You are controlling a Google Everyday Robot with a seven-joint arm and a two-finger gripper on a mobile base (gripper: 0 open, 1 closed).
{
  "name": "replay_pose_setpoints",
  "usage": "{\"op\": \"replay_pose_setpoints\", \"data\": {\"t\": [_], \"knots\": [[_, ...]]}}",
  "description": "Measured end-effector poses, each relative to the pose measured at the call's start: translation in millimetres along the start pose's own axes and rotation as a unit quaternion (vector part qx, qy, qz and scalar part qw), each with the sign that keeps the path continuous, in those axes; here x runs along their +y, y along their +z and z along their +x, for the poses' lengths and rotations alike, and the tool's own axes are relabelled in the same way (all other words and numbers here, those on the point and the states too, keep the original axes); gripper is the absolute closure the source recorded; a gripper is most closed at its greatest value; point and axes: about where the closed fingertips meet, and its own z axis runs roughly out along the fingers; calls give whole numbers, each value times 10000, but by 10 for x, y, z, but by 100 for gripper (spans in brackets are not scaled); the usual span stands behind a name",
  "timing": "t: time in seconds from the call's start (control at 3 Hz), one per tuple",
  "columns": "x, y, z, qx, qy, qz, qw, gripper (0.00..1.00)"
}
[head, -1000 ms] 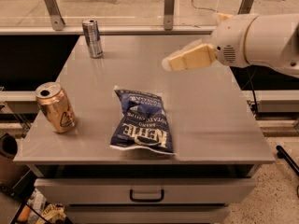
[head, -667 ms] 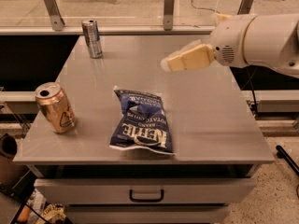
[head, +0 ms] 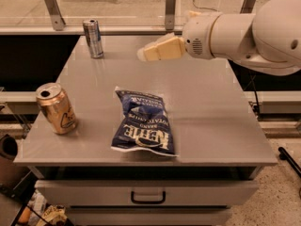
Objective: Pick redbull can
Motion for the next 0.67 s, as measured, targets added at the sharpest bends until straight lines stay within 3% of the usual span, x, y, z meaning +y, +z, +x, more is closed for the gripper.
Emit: {"op": "replay_pose_setpoints", "data": {"t": [0.33, 0.67], "knots": [[60, 486, -26, -160, 78, -134, 9998, 0], [176, 886, -28, -228, 123, 28, 9997, 0]]}}
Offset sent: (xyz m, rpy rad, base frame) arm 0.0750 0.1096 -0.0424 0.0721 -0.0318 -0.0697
